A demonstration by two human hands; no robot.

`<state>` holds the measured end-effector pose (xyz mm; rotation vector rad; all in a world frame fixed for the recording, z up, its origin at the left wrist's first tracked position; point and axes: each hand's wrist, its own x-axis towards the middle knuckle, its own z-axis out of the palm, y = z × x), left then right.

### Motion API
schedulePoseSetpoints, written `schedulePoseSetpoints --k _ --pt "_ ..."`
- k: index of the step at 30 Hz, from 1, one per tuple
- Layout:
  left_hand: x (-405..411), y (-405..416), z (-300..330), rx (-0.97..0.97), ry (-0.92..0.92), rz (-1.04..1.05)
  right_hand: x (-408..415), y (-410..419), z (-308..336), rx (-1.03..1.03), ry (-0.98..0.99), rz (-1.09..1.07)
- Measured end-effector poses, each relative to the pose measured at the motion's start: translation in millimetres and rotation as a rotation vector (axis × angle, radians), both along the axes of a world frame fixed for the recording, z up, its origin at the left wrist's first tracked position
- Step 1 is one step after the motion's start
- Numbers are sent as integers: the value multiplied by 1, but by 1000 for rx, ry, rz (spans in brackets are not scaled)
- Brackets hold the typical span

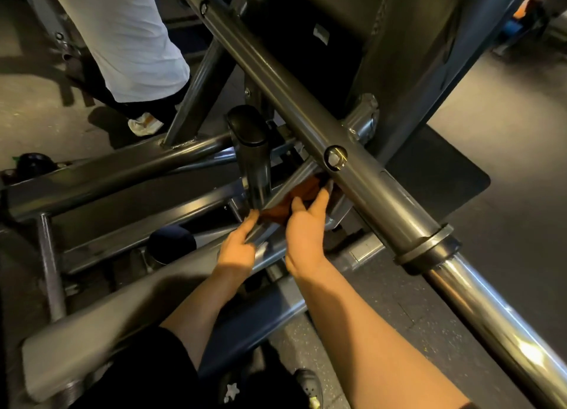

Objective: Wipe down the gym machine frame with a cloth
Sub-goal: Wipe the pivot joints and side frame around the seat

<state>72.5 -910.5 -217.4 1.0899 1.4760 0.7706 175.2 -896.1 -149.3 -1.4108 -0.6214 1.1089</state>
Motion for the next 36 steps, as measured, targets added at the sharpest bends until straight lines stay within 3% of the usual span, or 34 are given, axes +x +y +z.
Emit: schedulePoseSetpoints --k 3,6,10,13,17,20,24,26,28,31,33,36 --pt "-5 1 6 -11 -129 85 -17 -6 -32 -143 20 50" --pt "-14 5 5 -9 -146 29 -40 -10 -50 -230 53 49" --pt "-21 6 8 -71 -197 38 -59 -9 -63 -380 252 25" --pt "-20 -2 11 -34 -220 14 -61 -20 -54 -372 374 122" --pt "-13 -21 13 34 -269 230 -48 -35 -31 -375 455 119" --pt "-3 -36 20 30 -461 311 -45 -46 -6 -272 458 235" --pt "9 -37 39 224 -429 371 -36 -34 21 -145 -42 435" --pt "9 -26 36 243 -401 404 -26 -27 22 -31 -591 546" --pt "4 -9 30 188 -328 473 -11 -19 23 78 -1117 499" --pt "-8 19 23 130 -114 483 16 -2 25 271 -1652 337" --pt "-6 39 19 101 -89 327 32 8 19 290 -1877 380" --pt "6 59 19 90 -118 81 36 9 11 337 -1922 418"
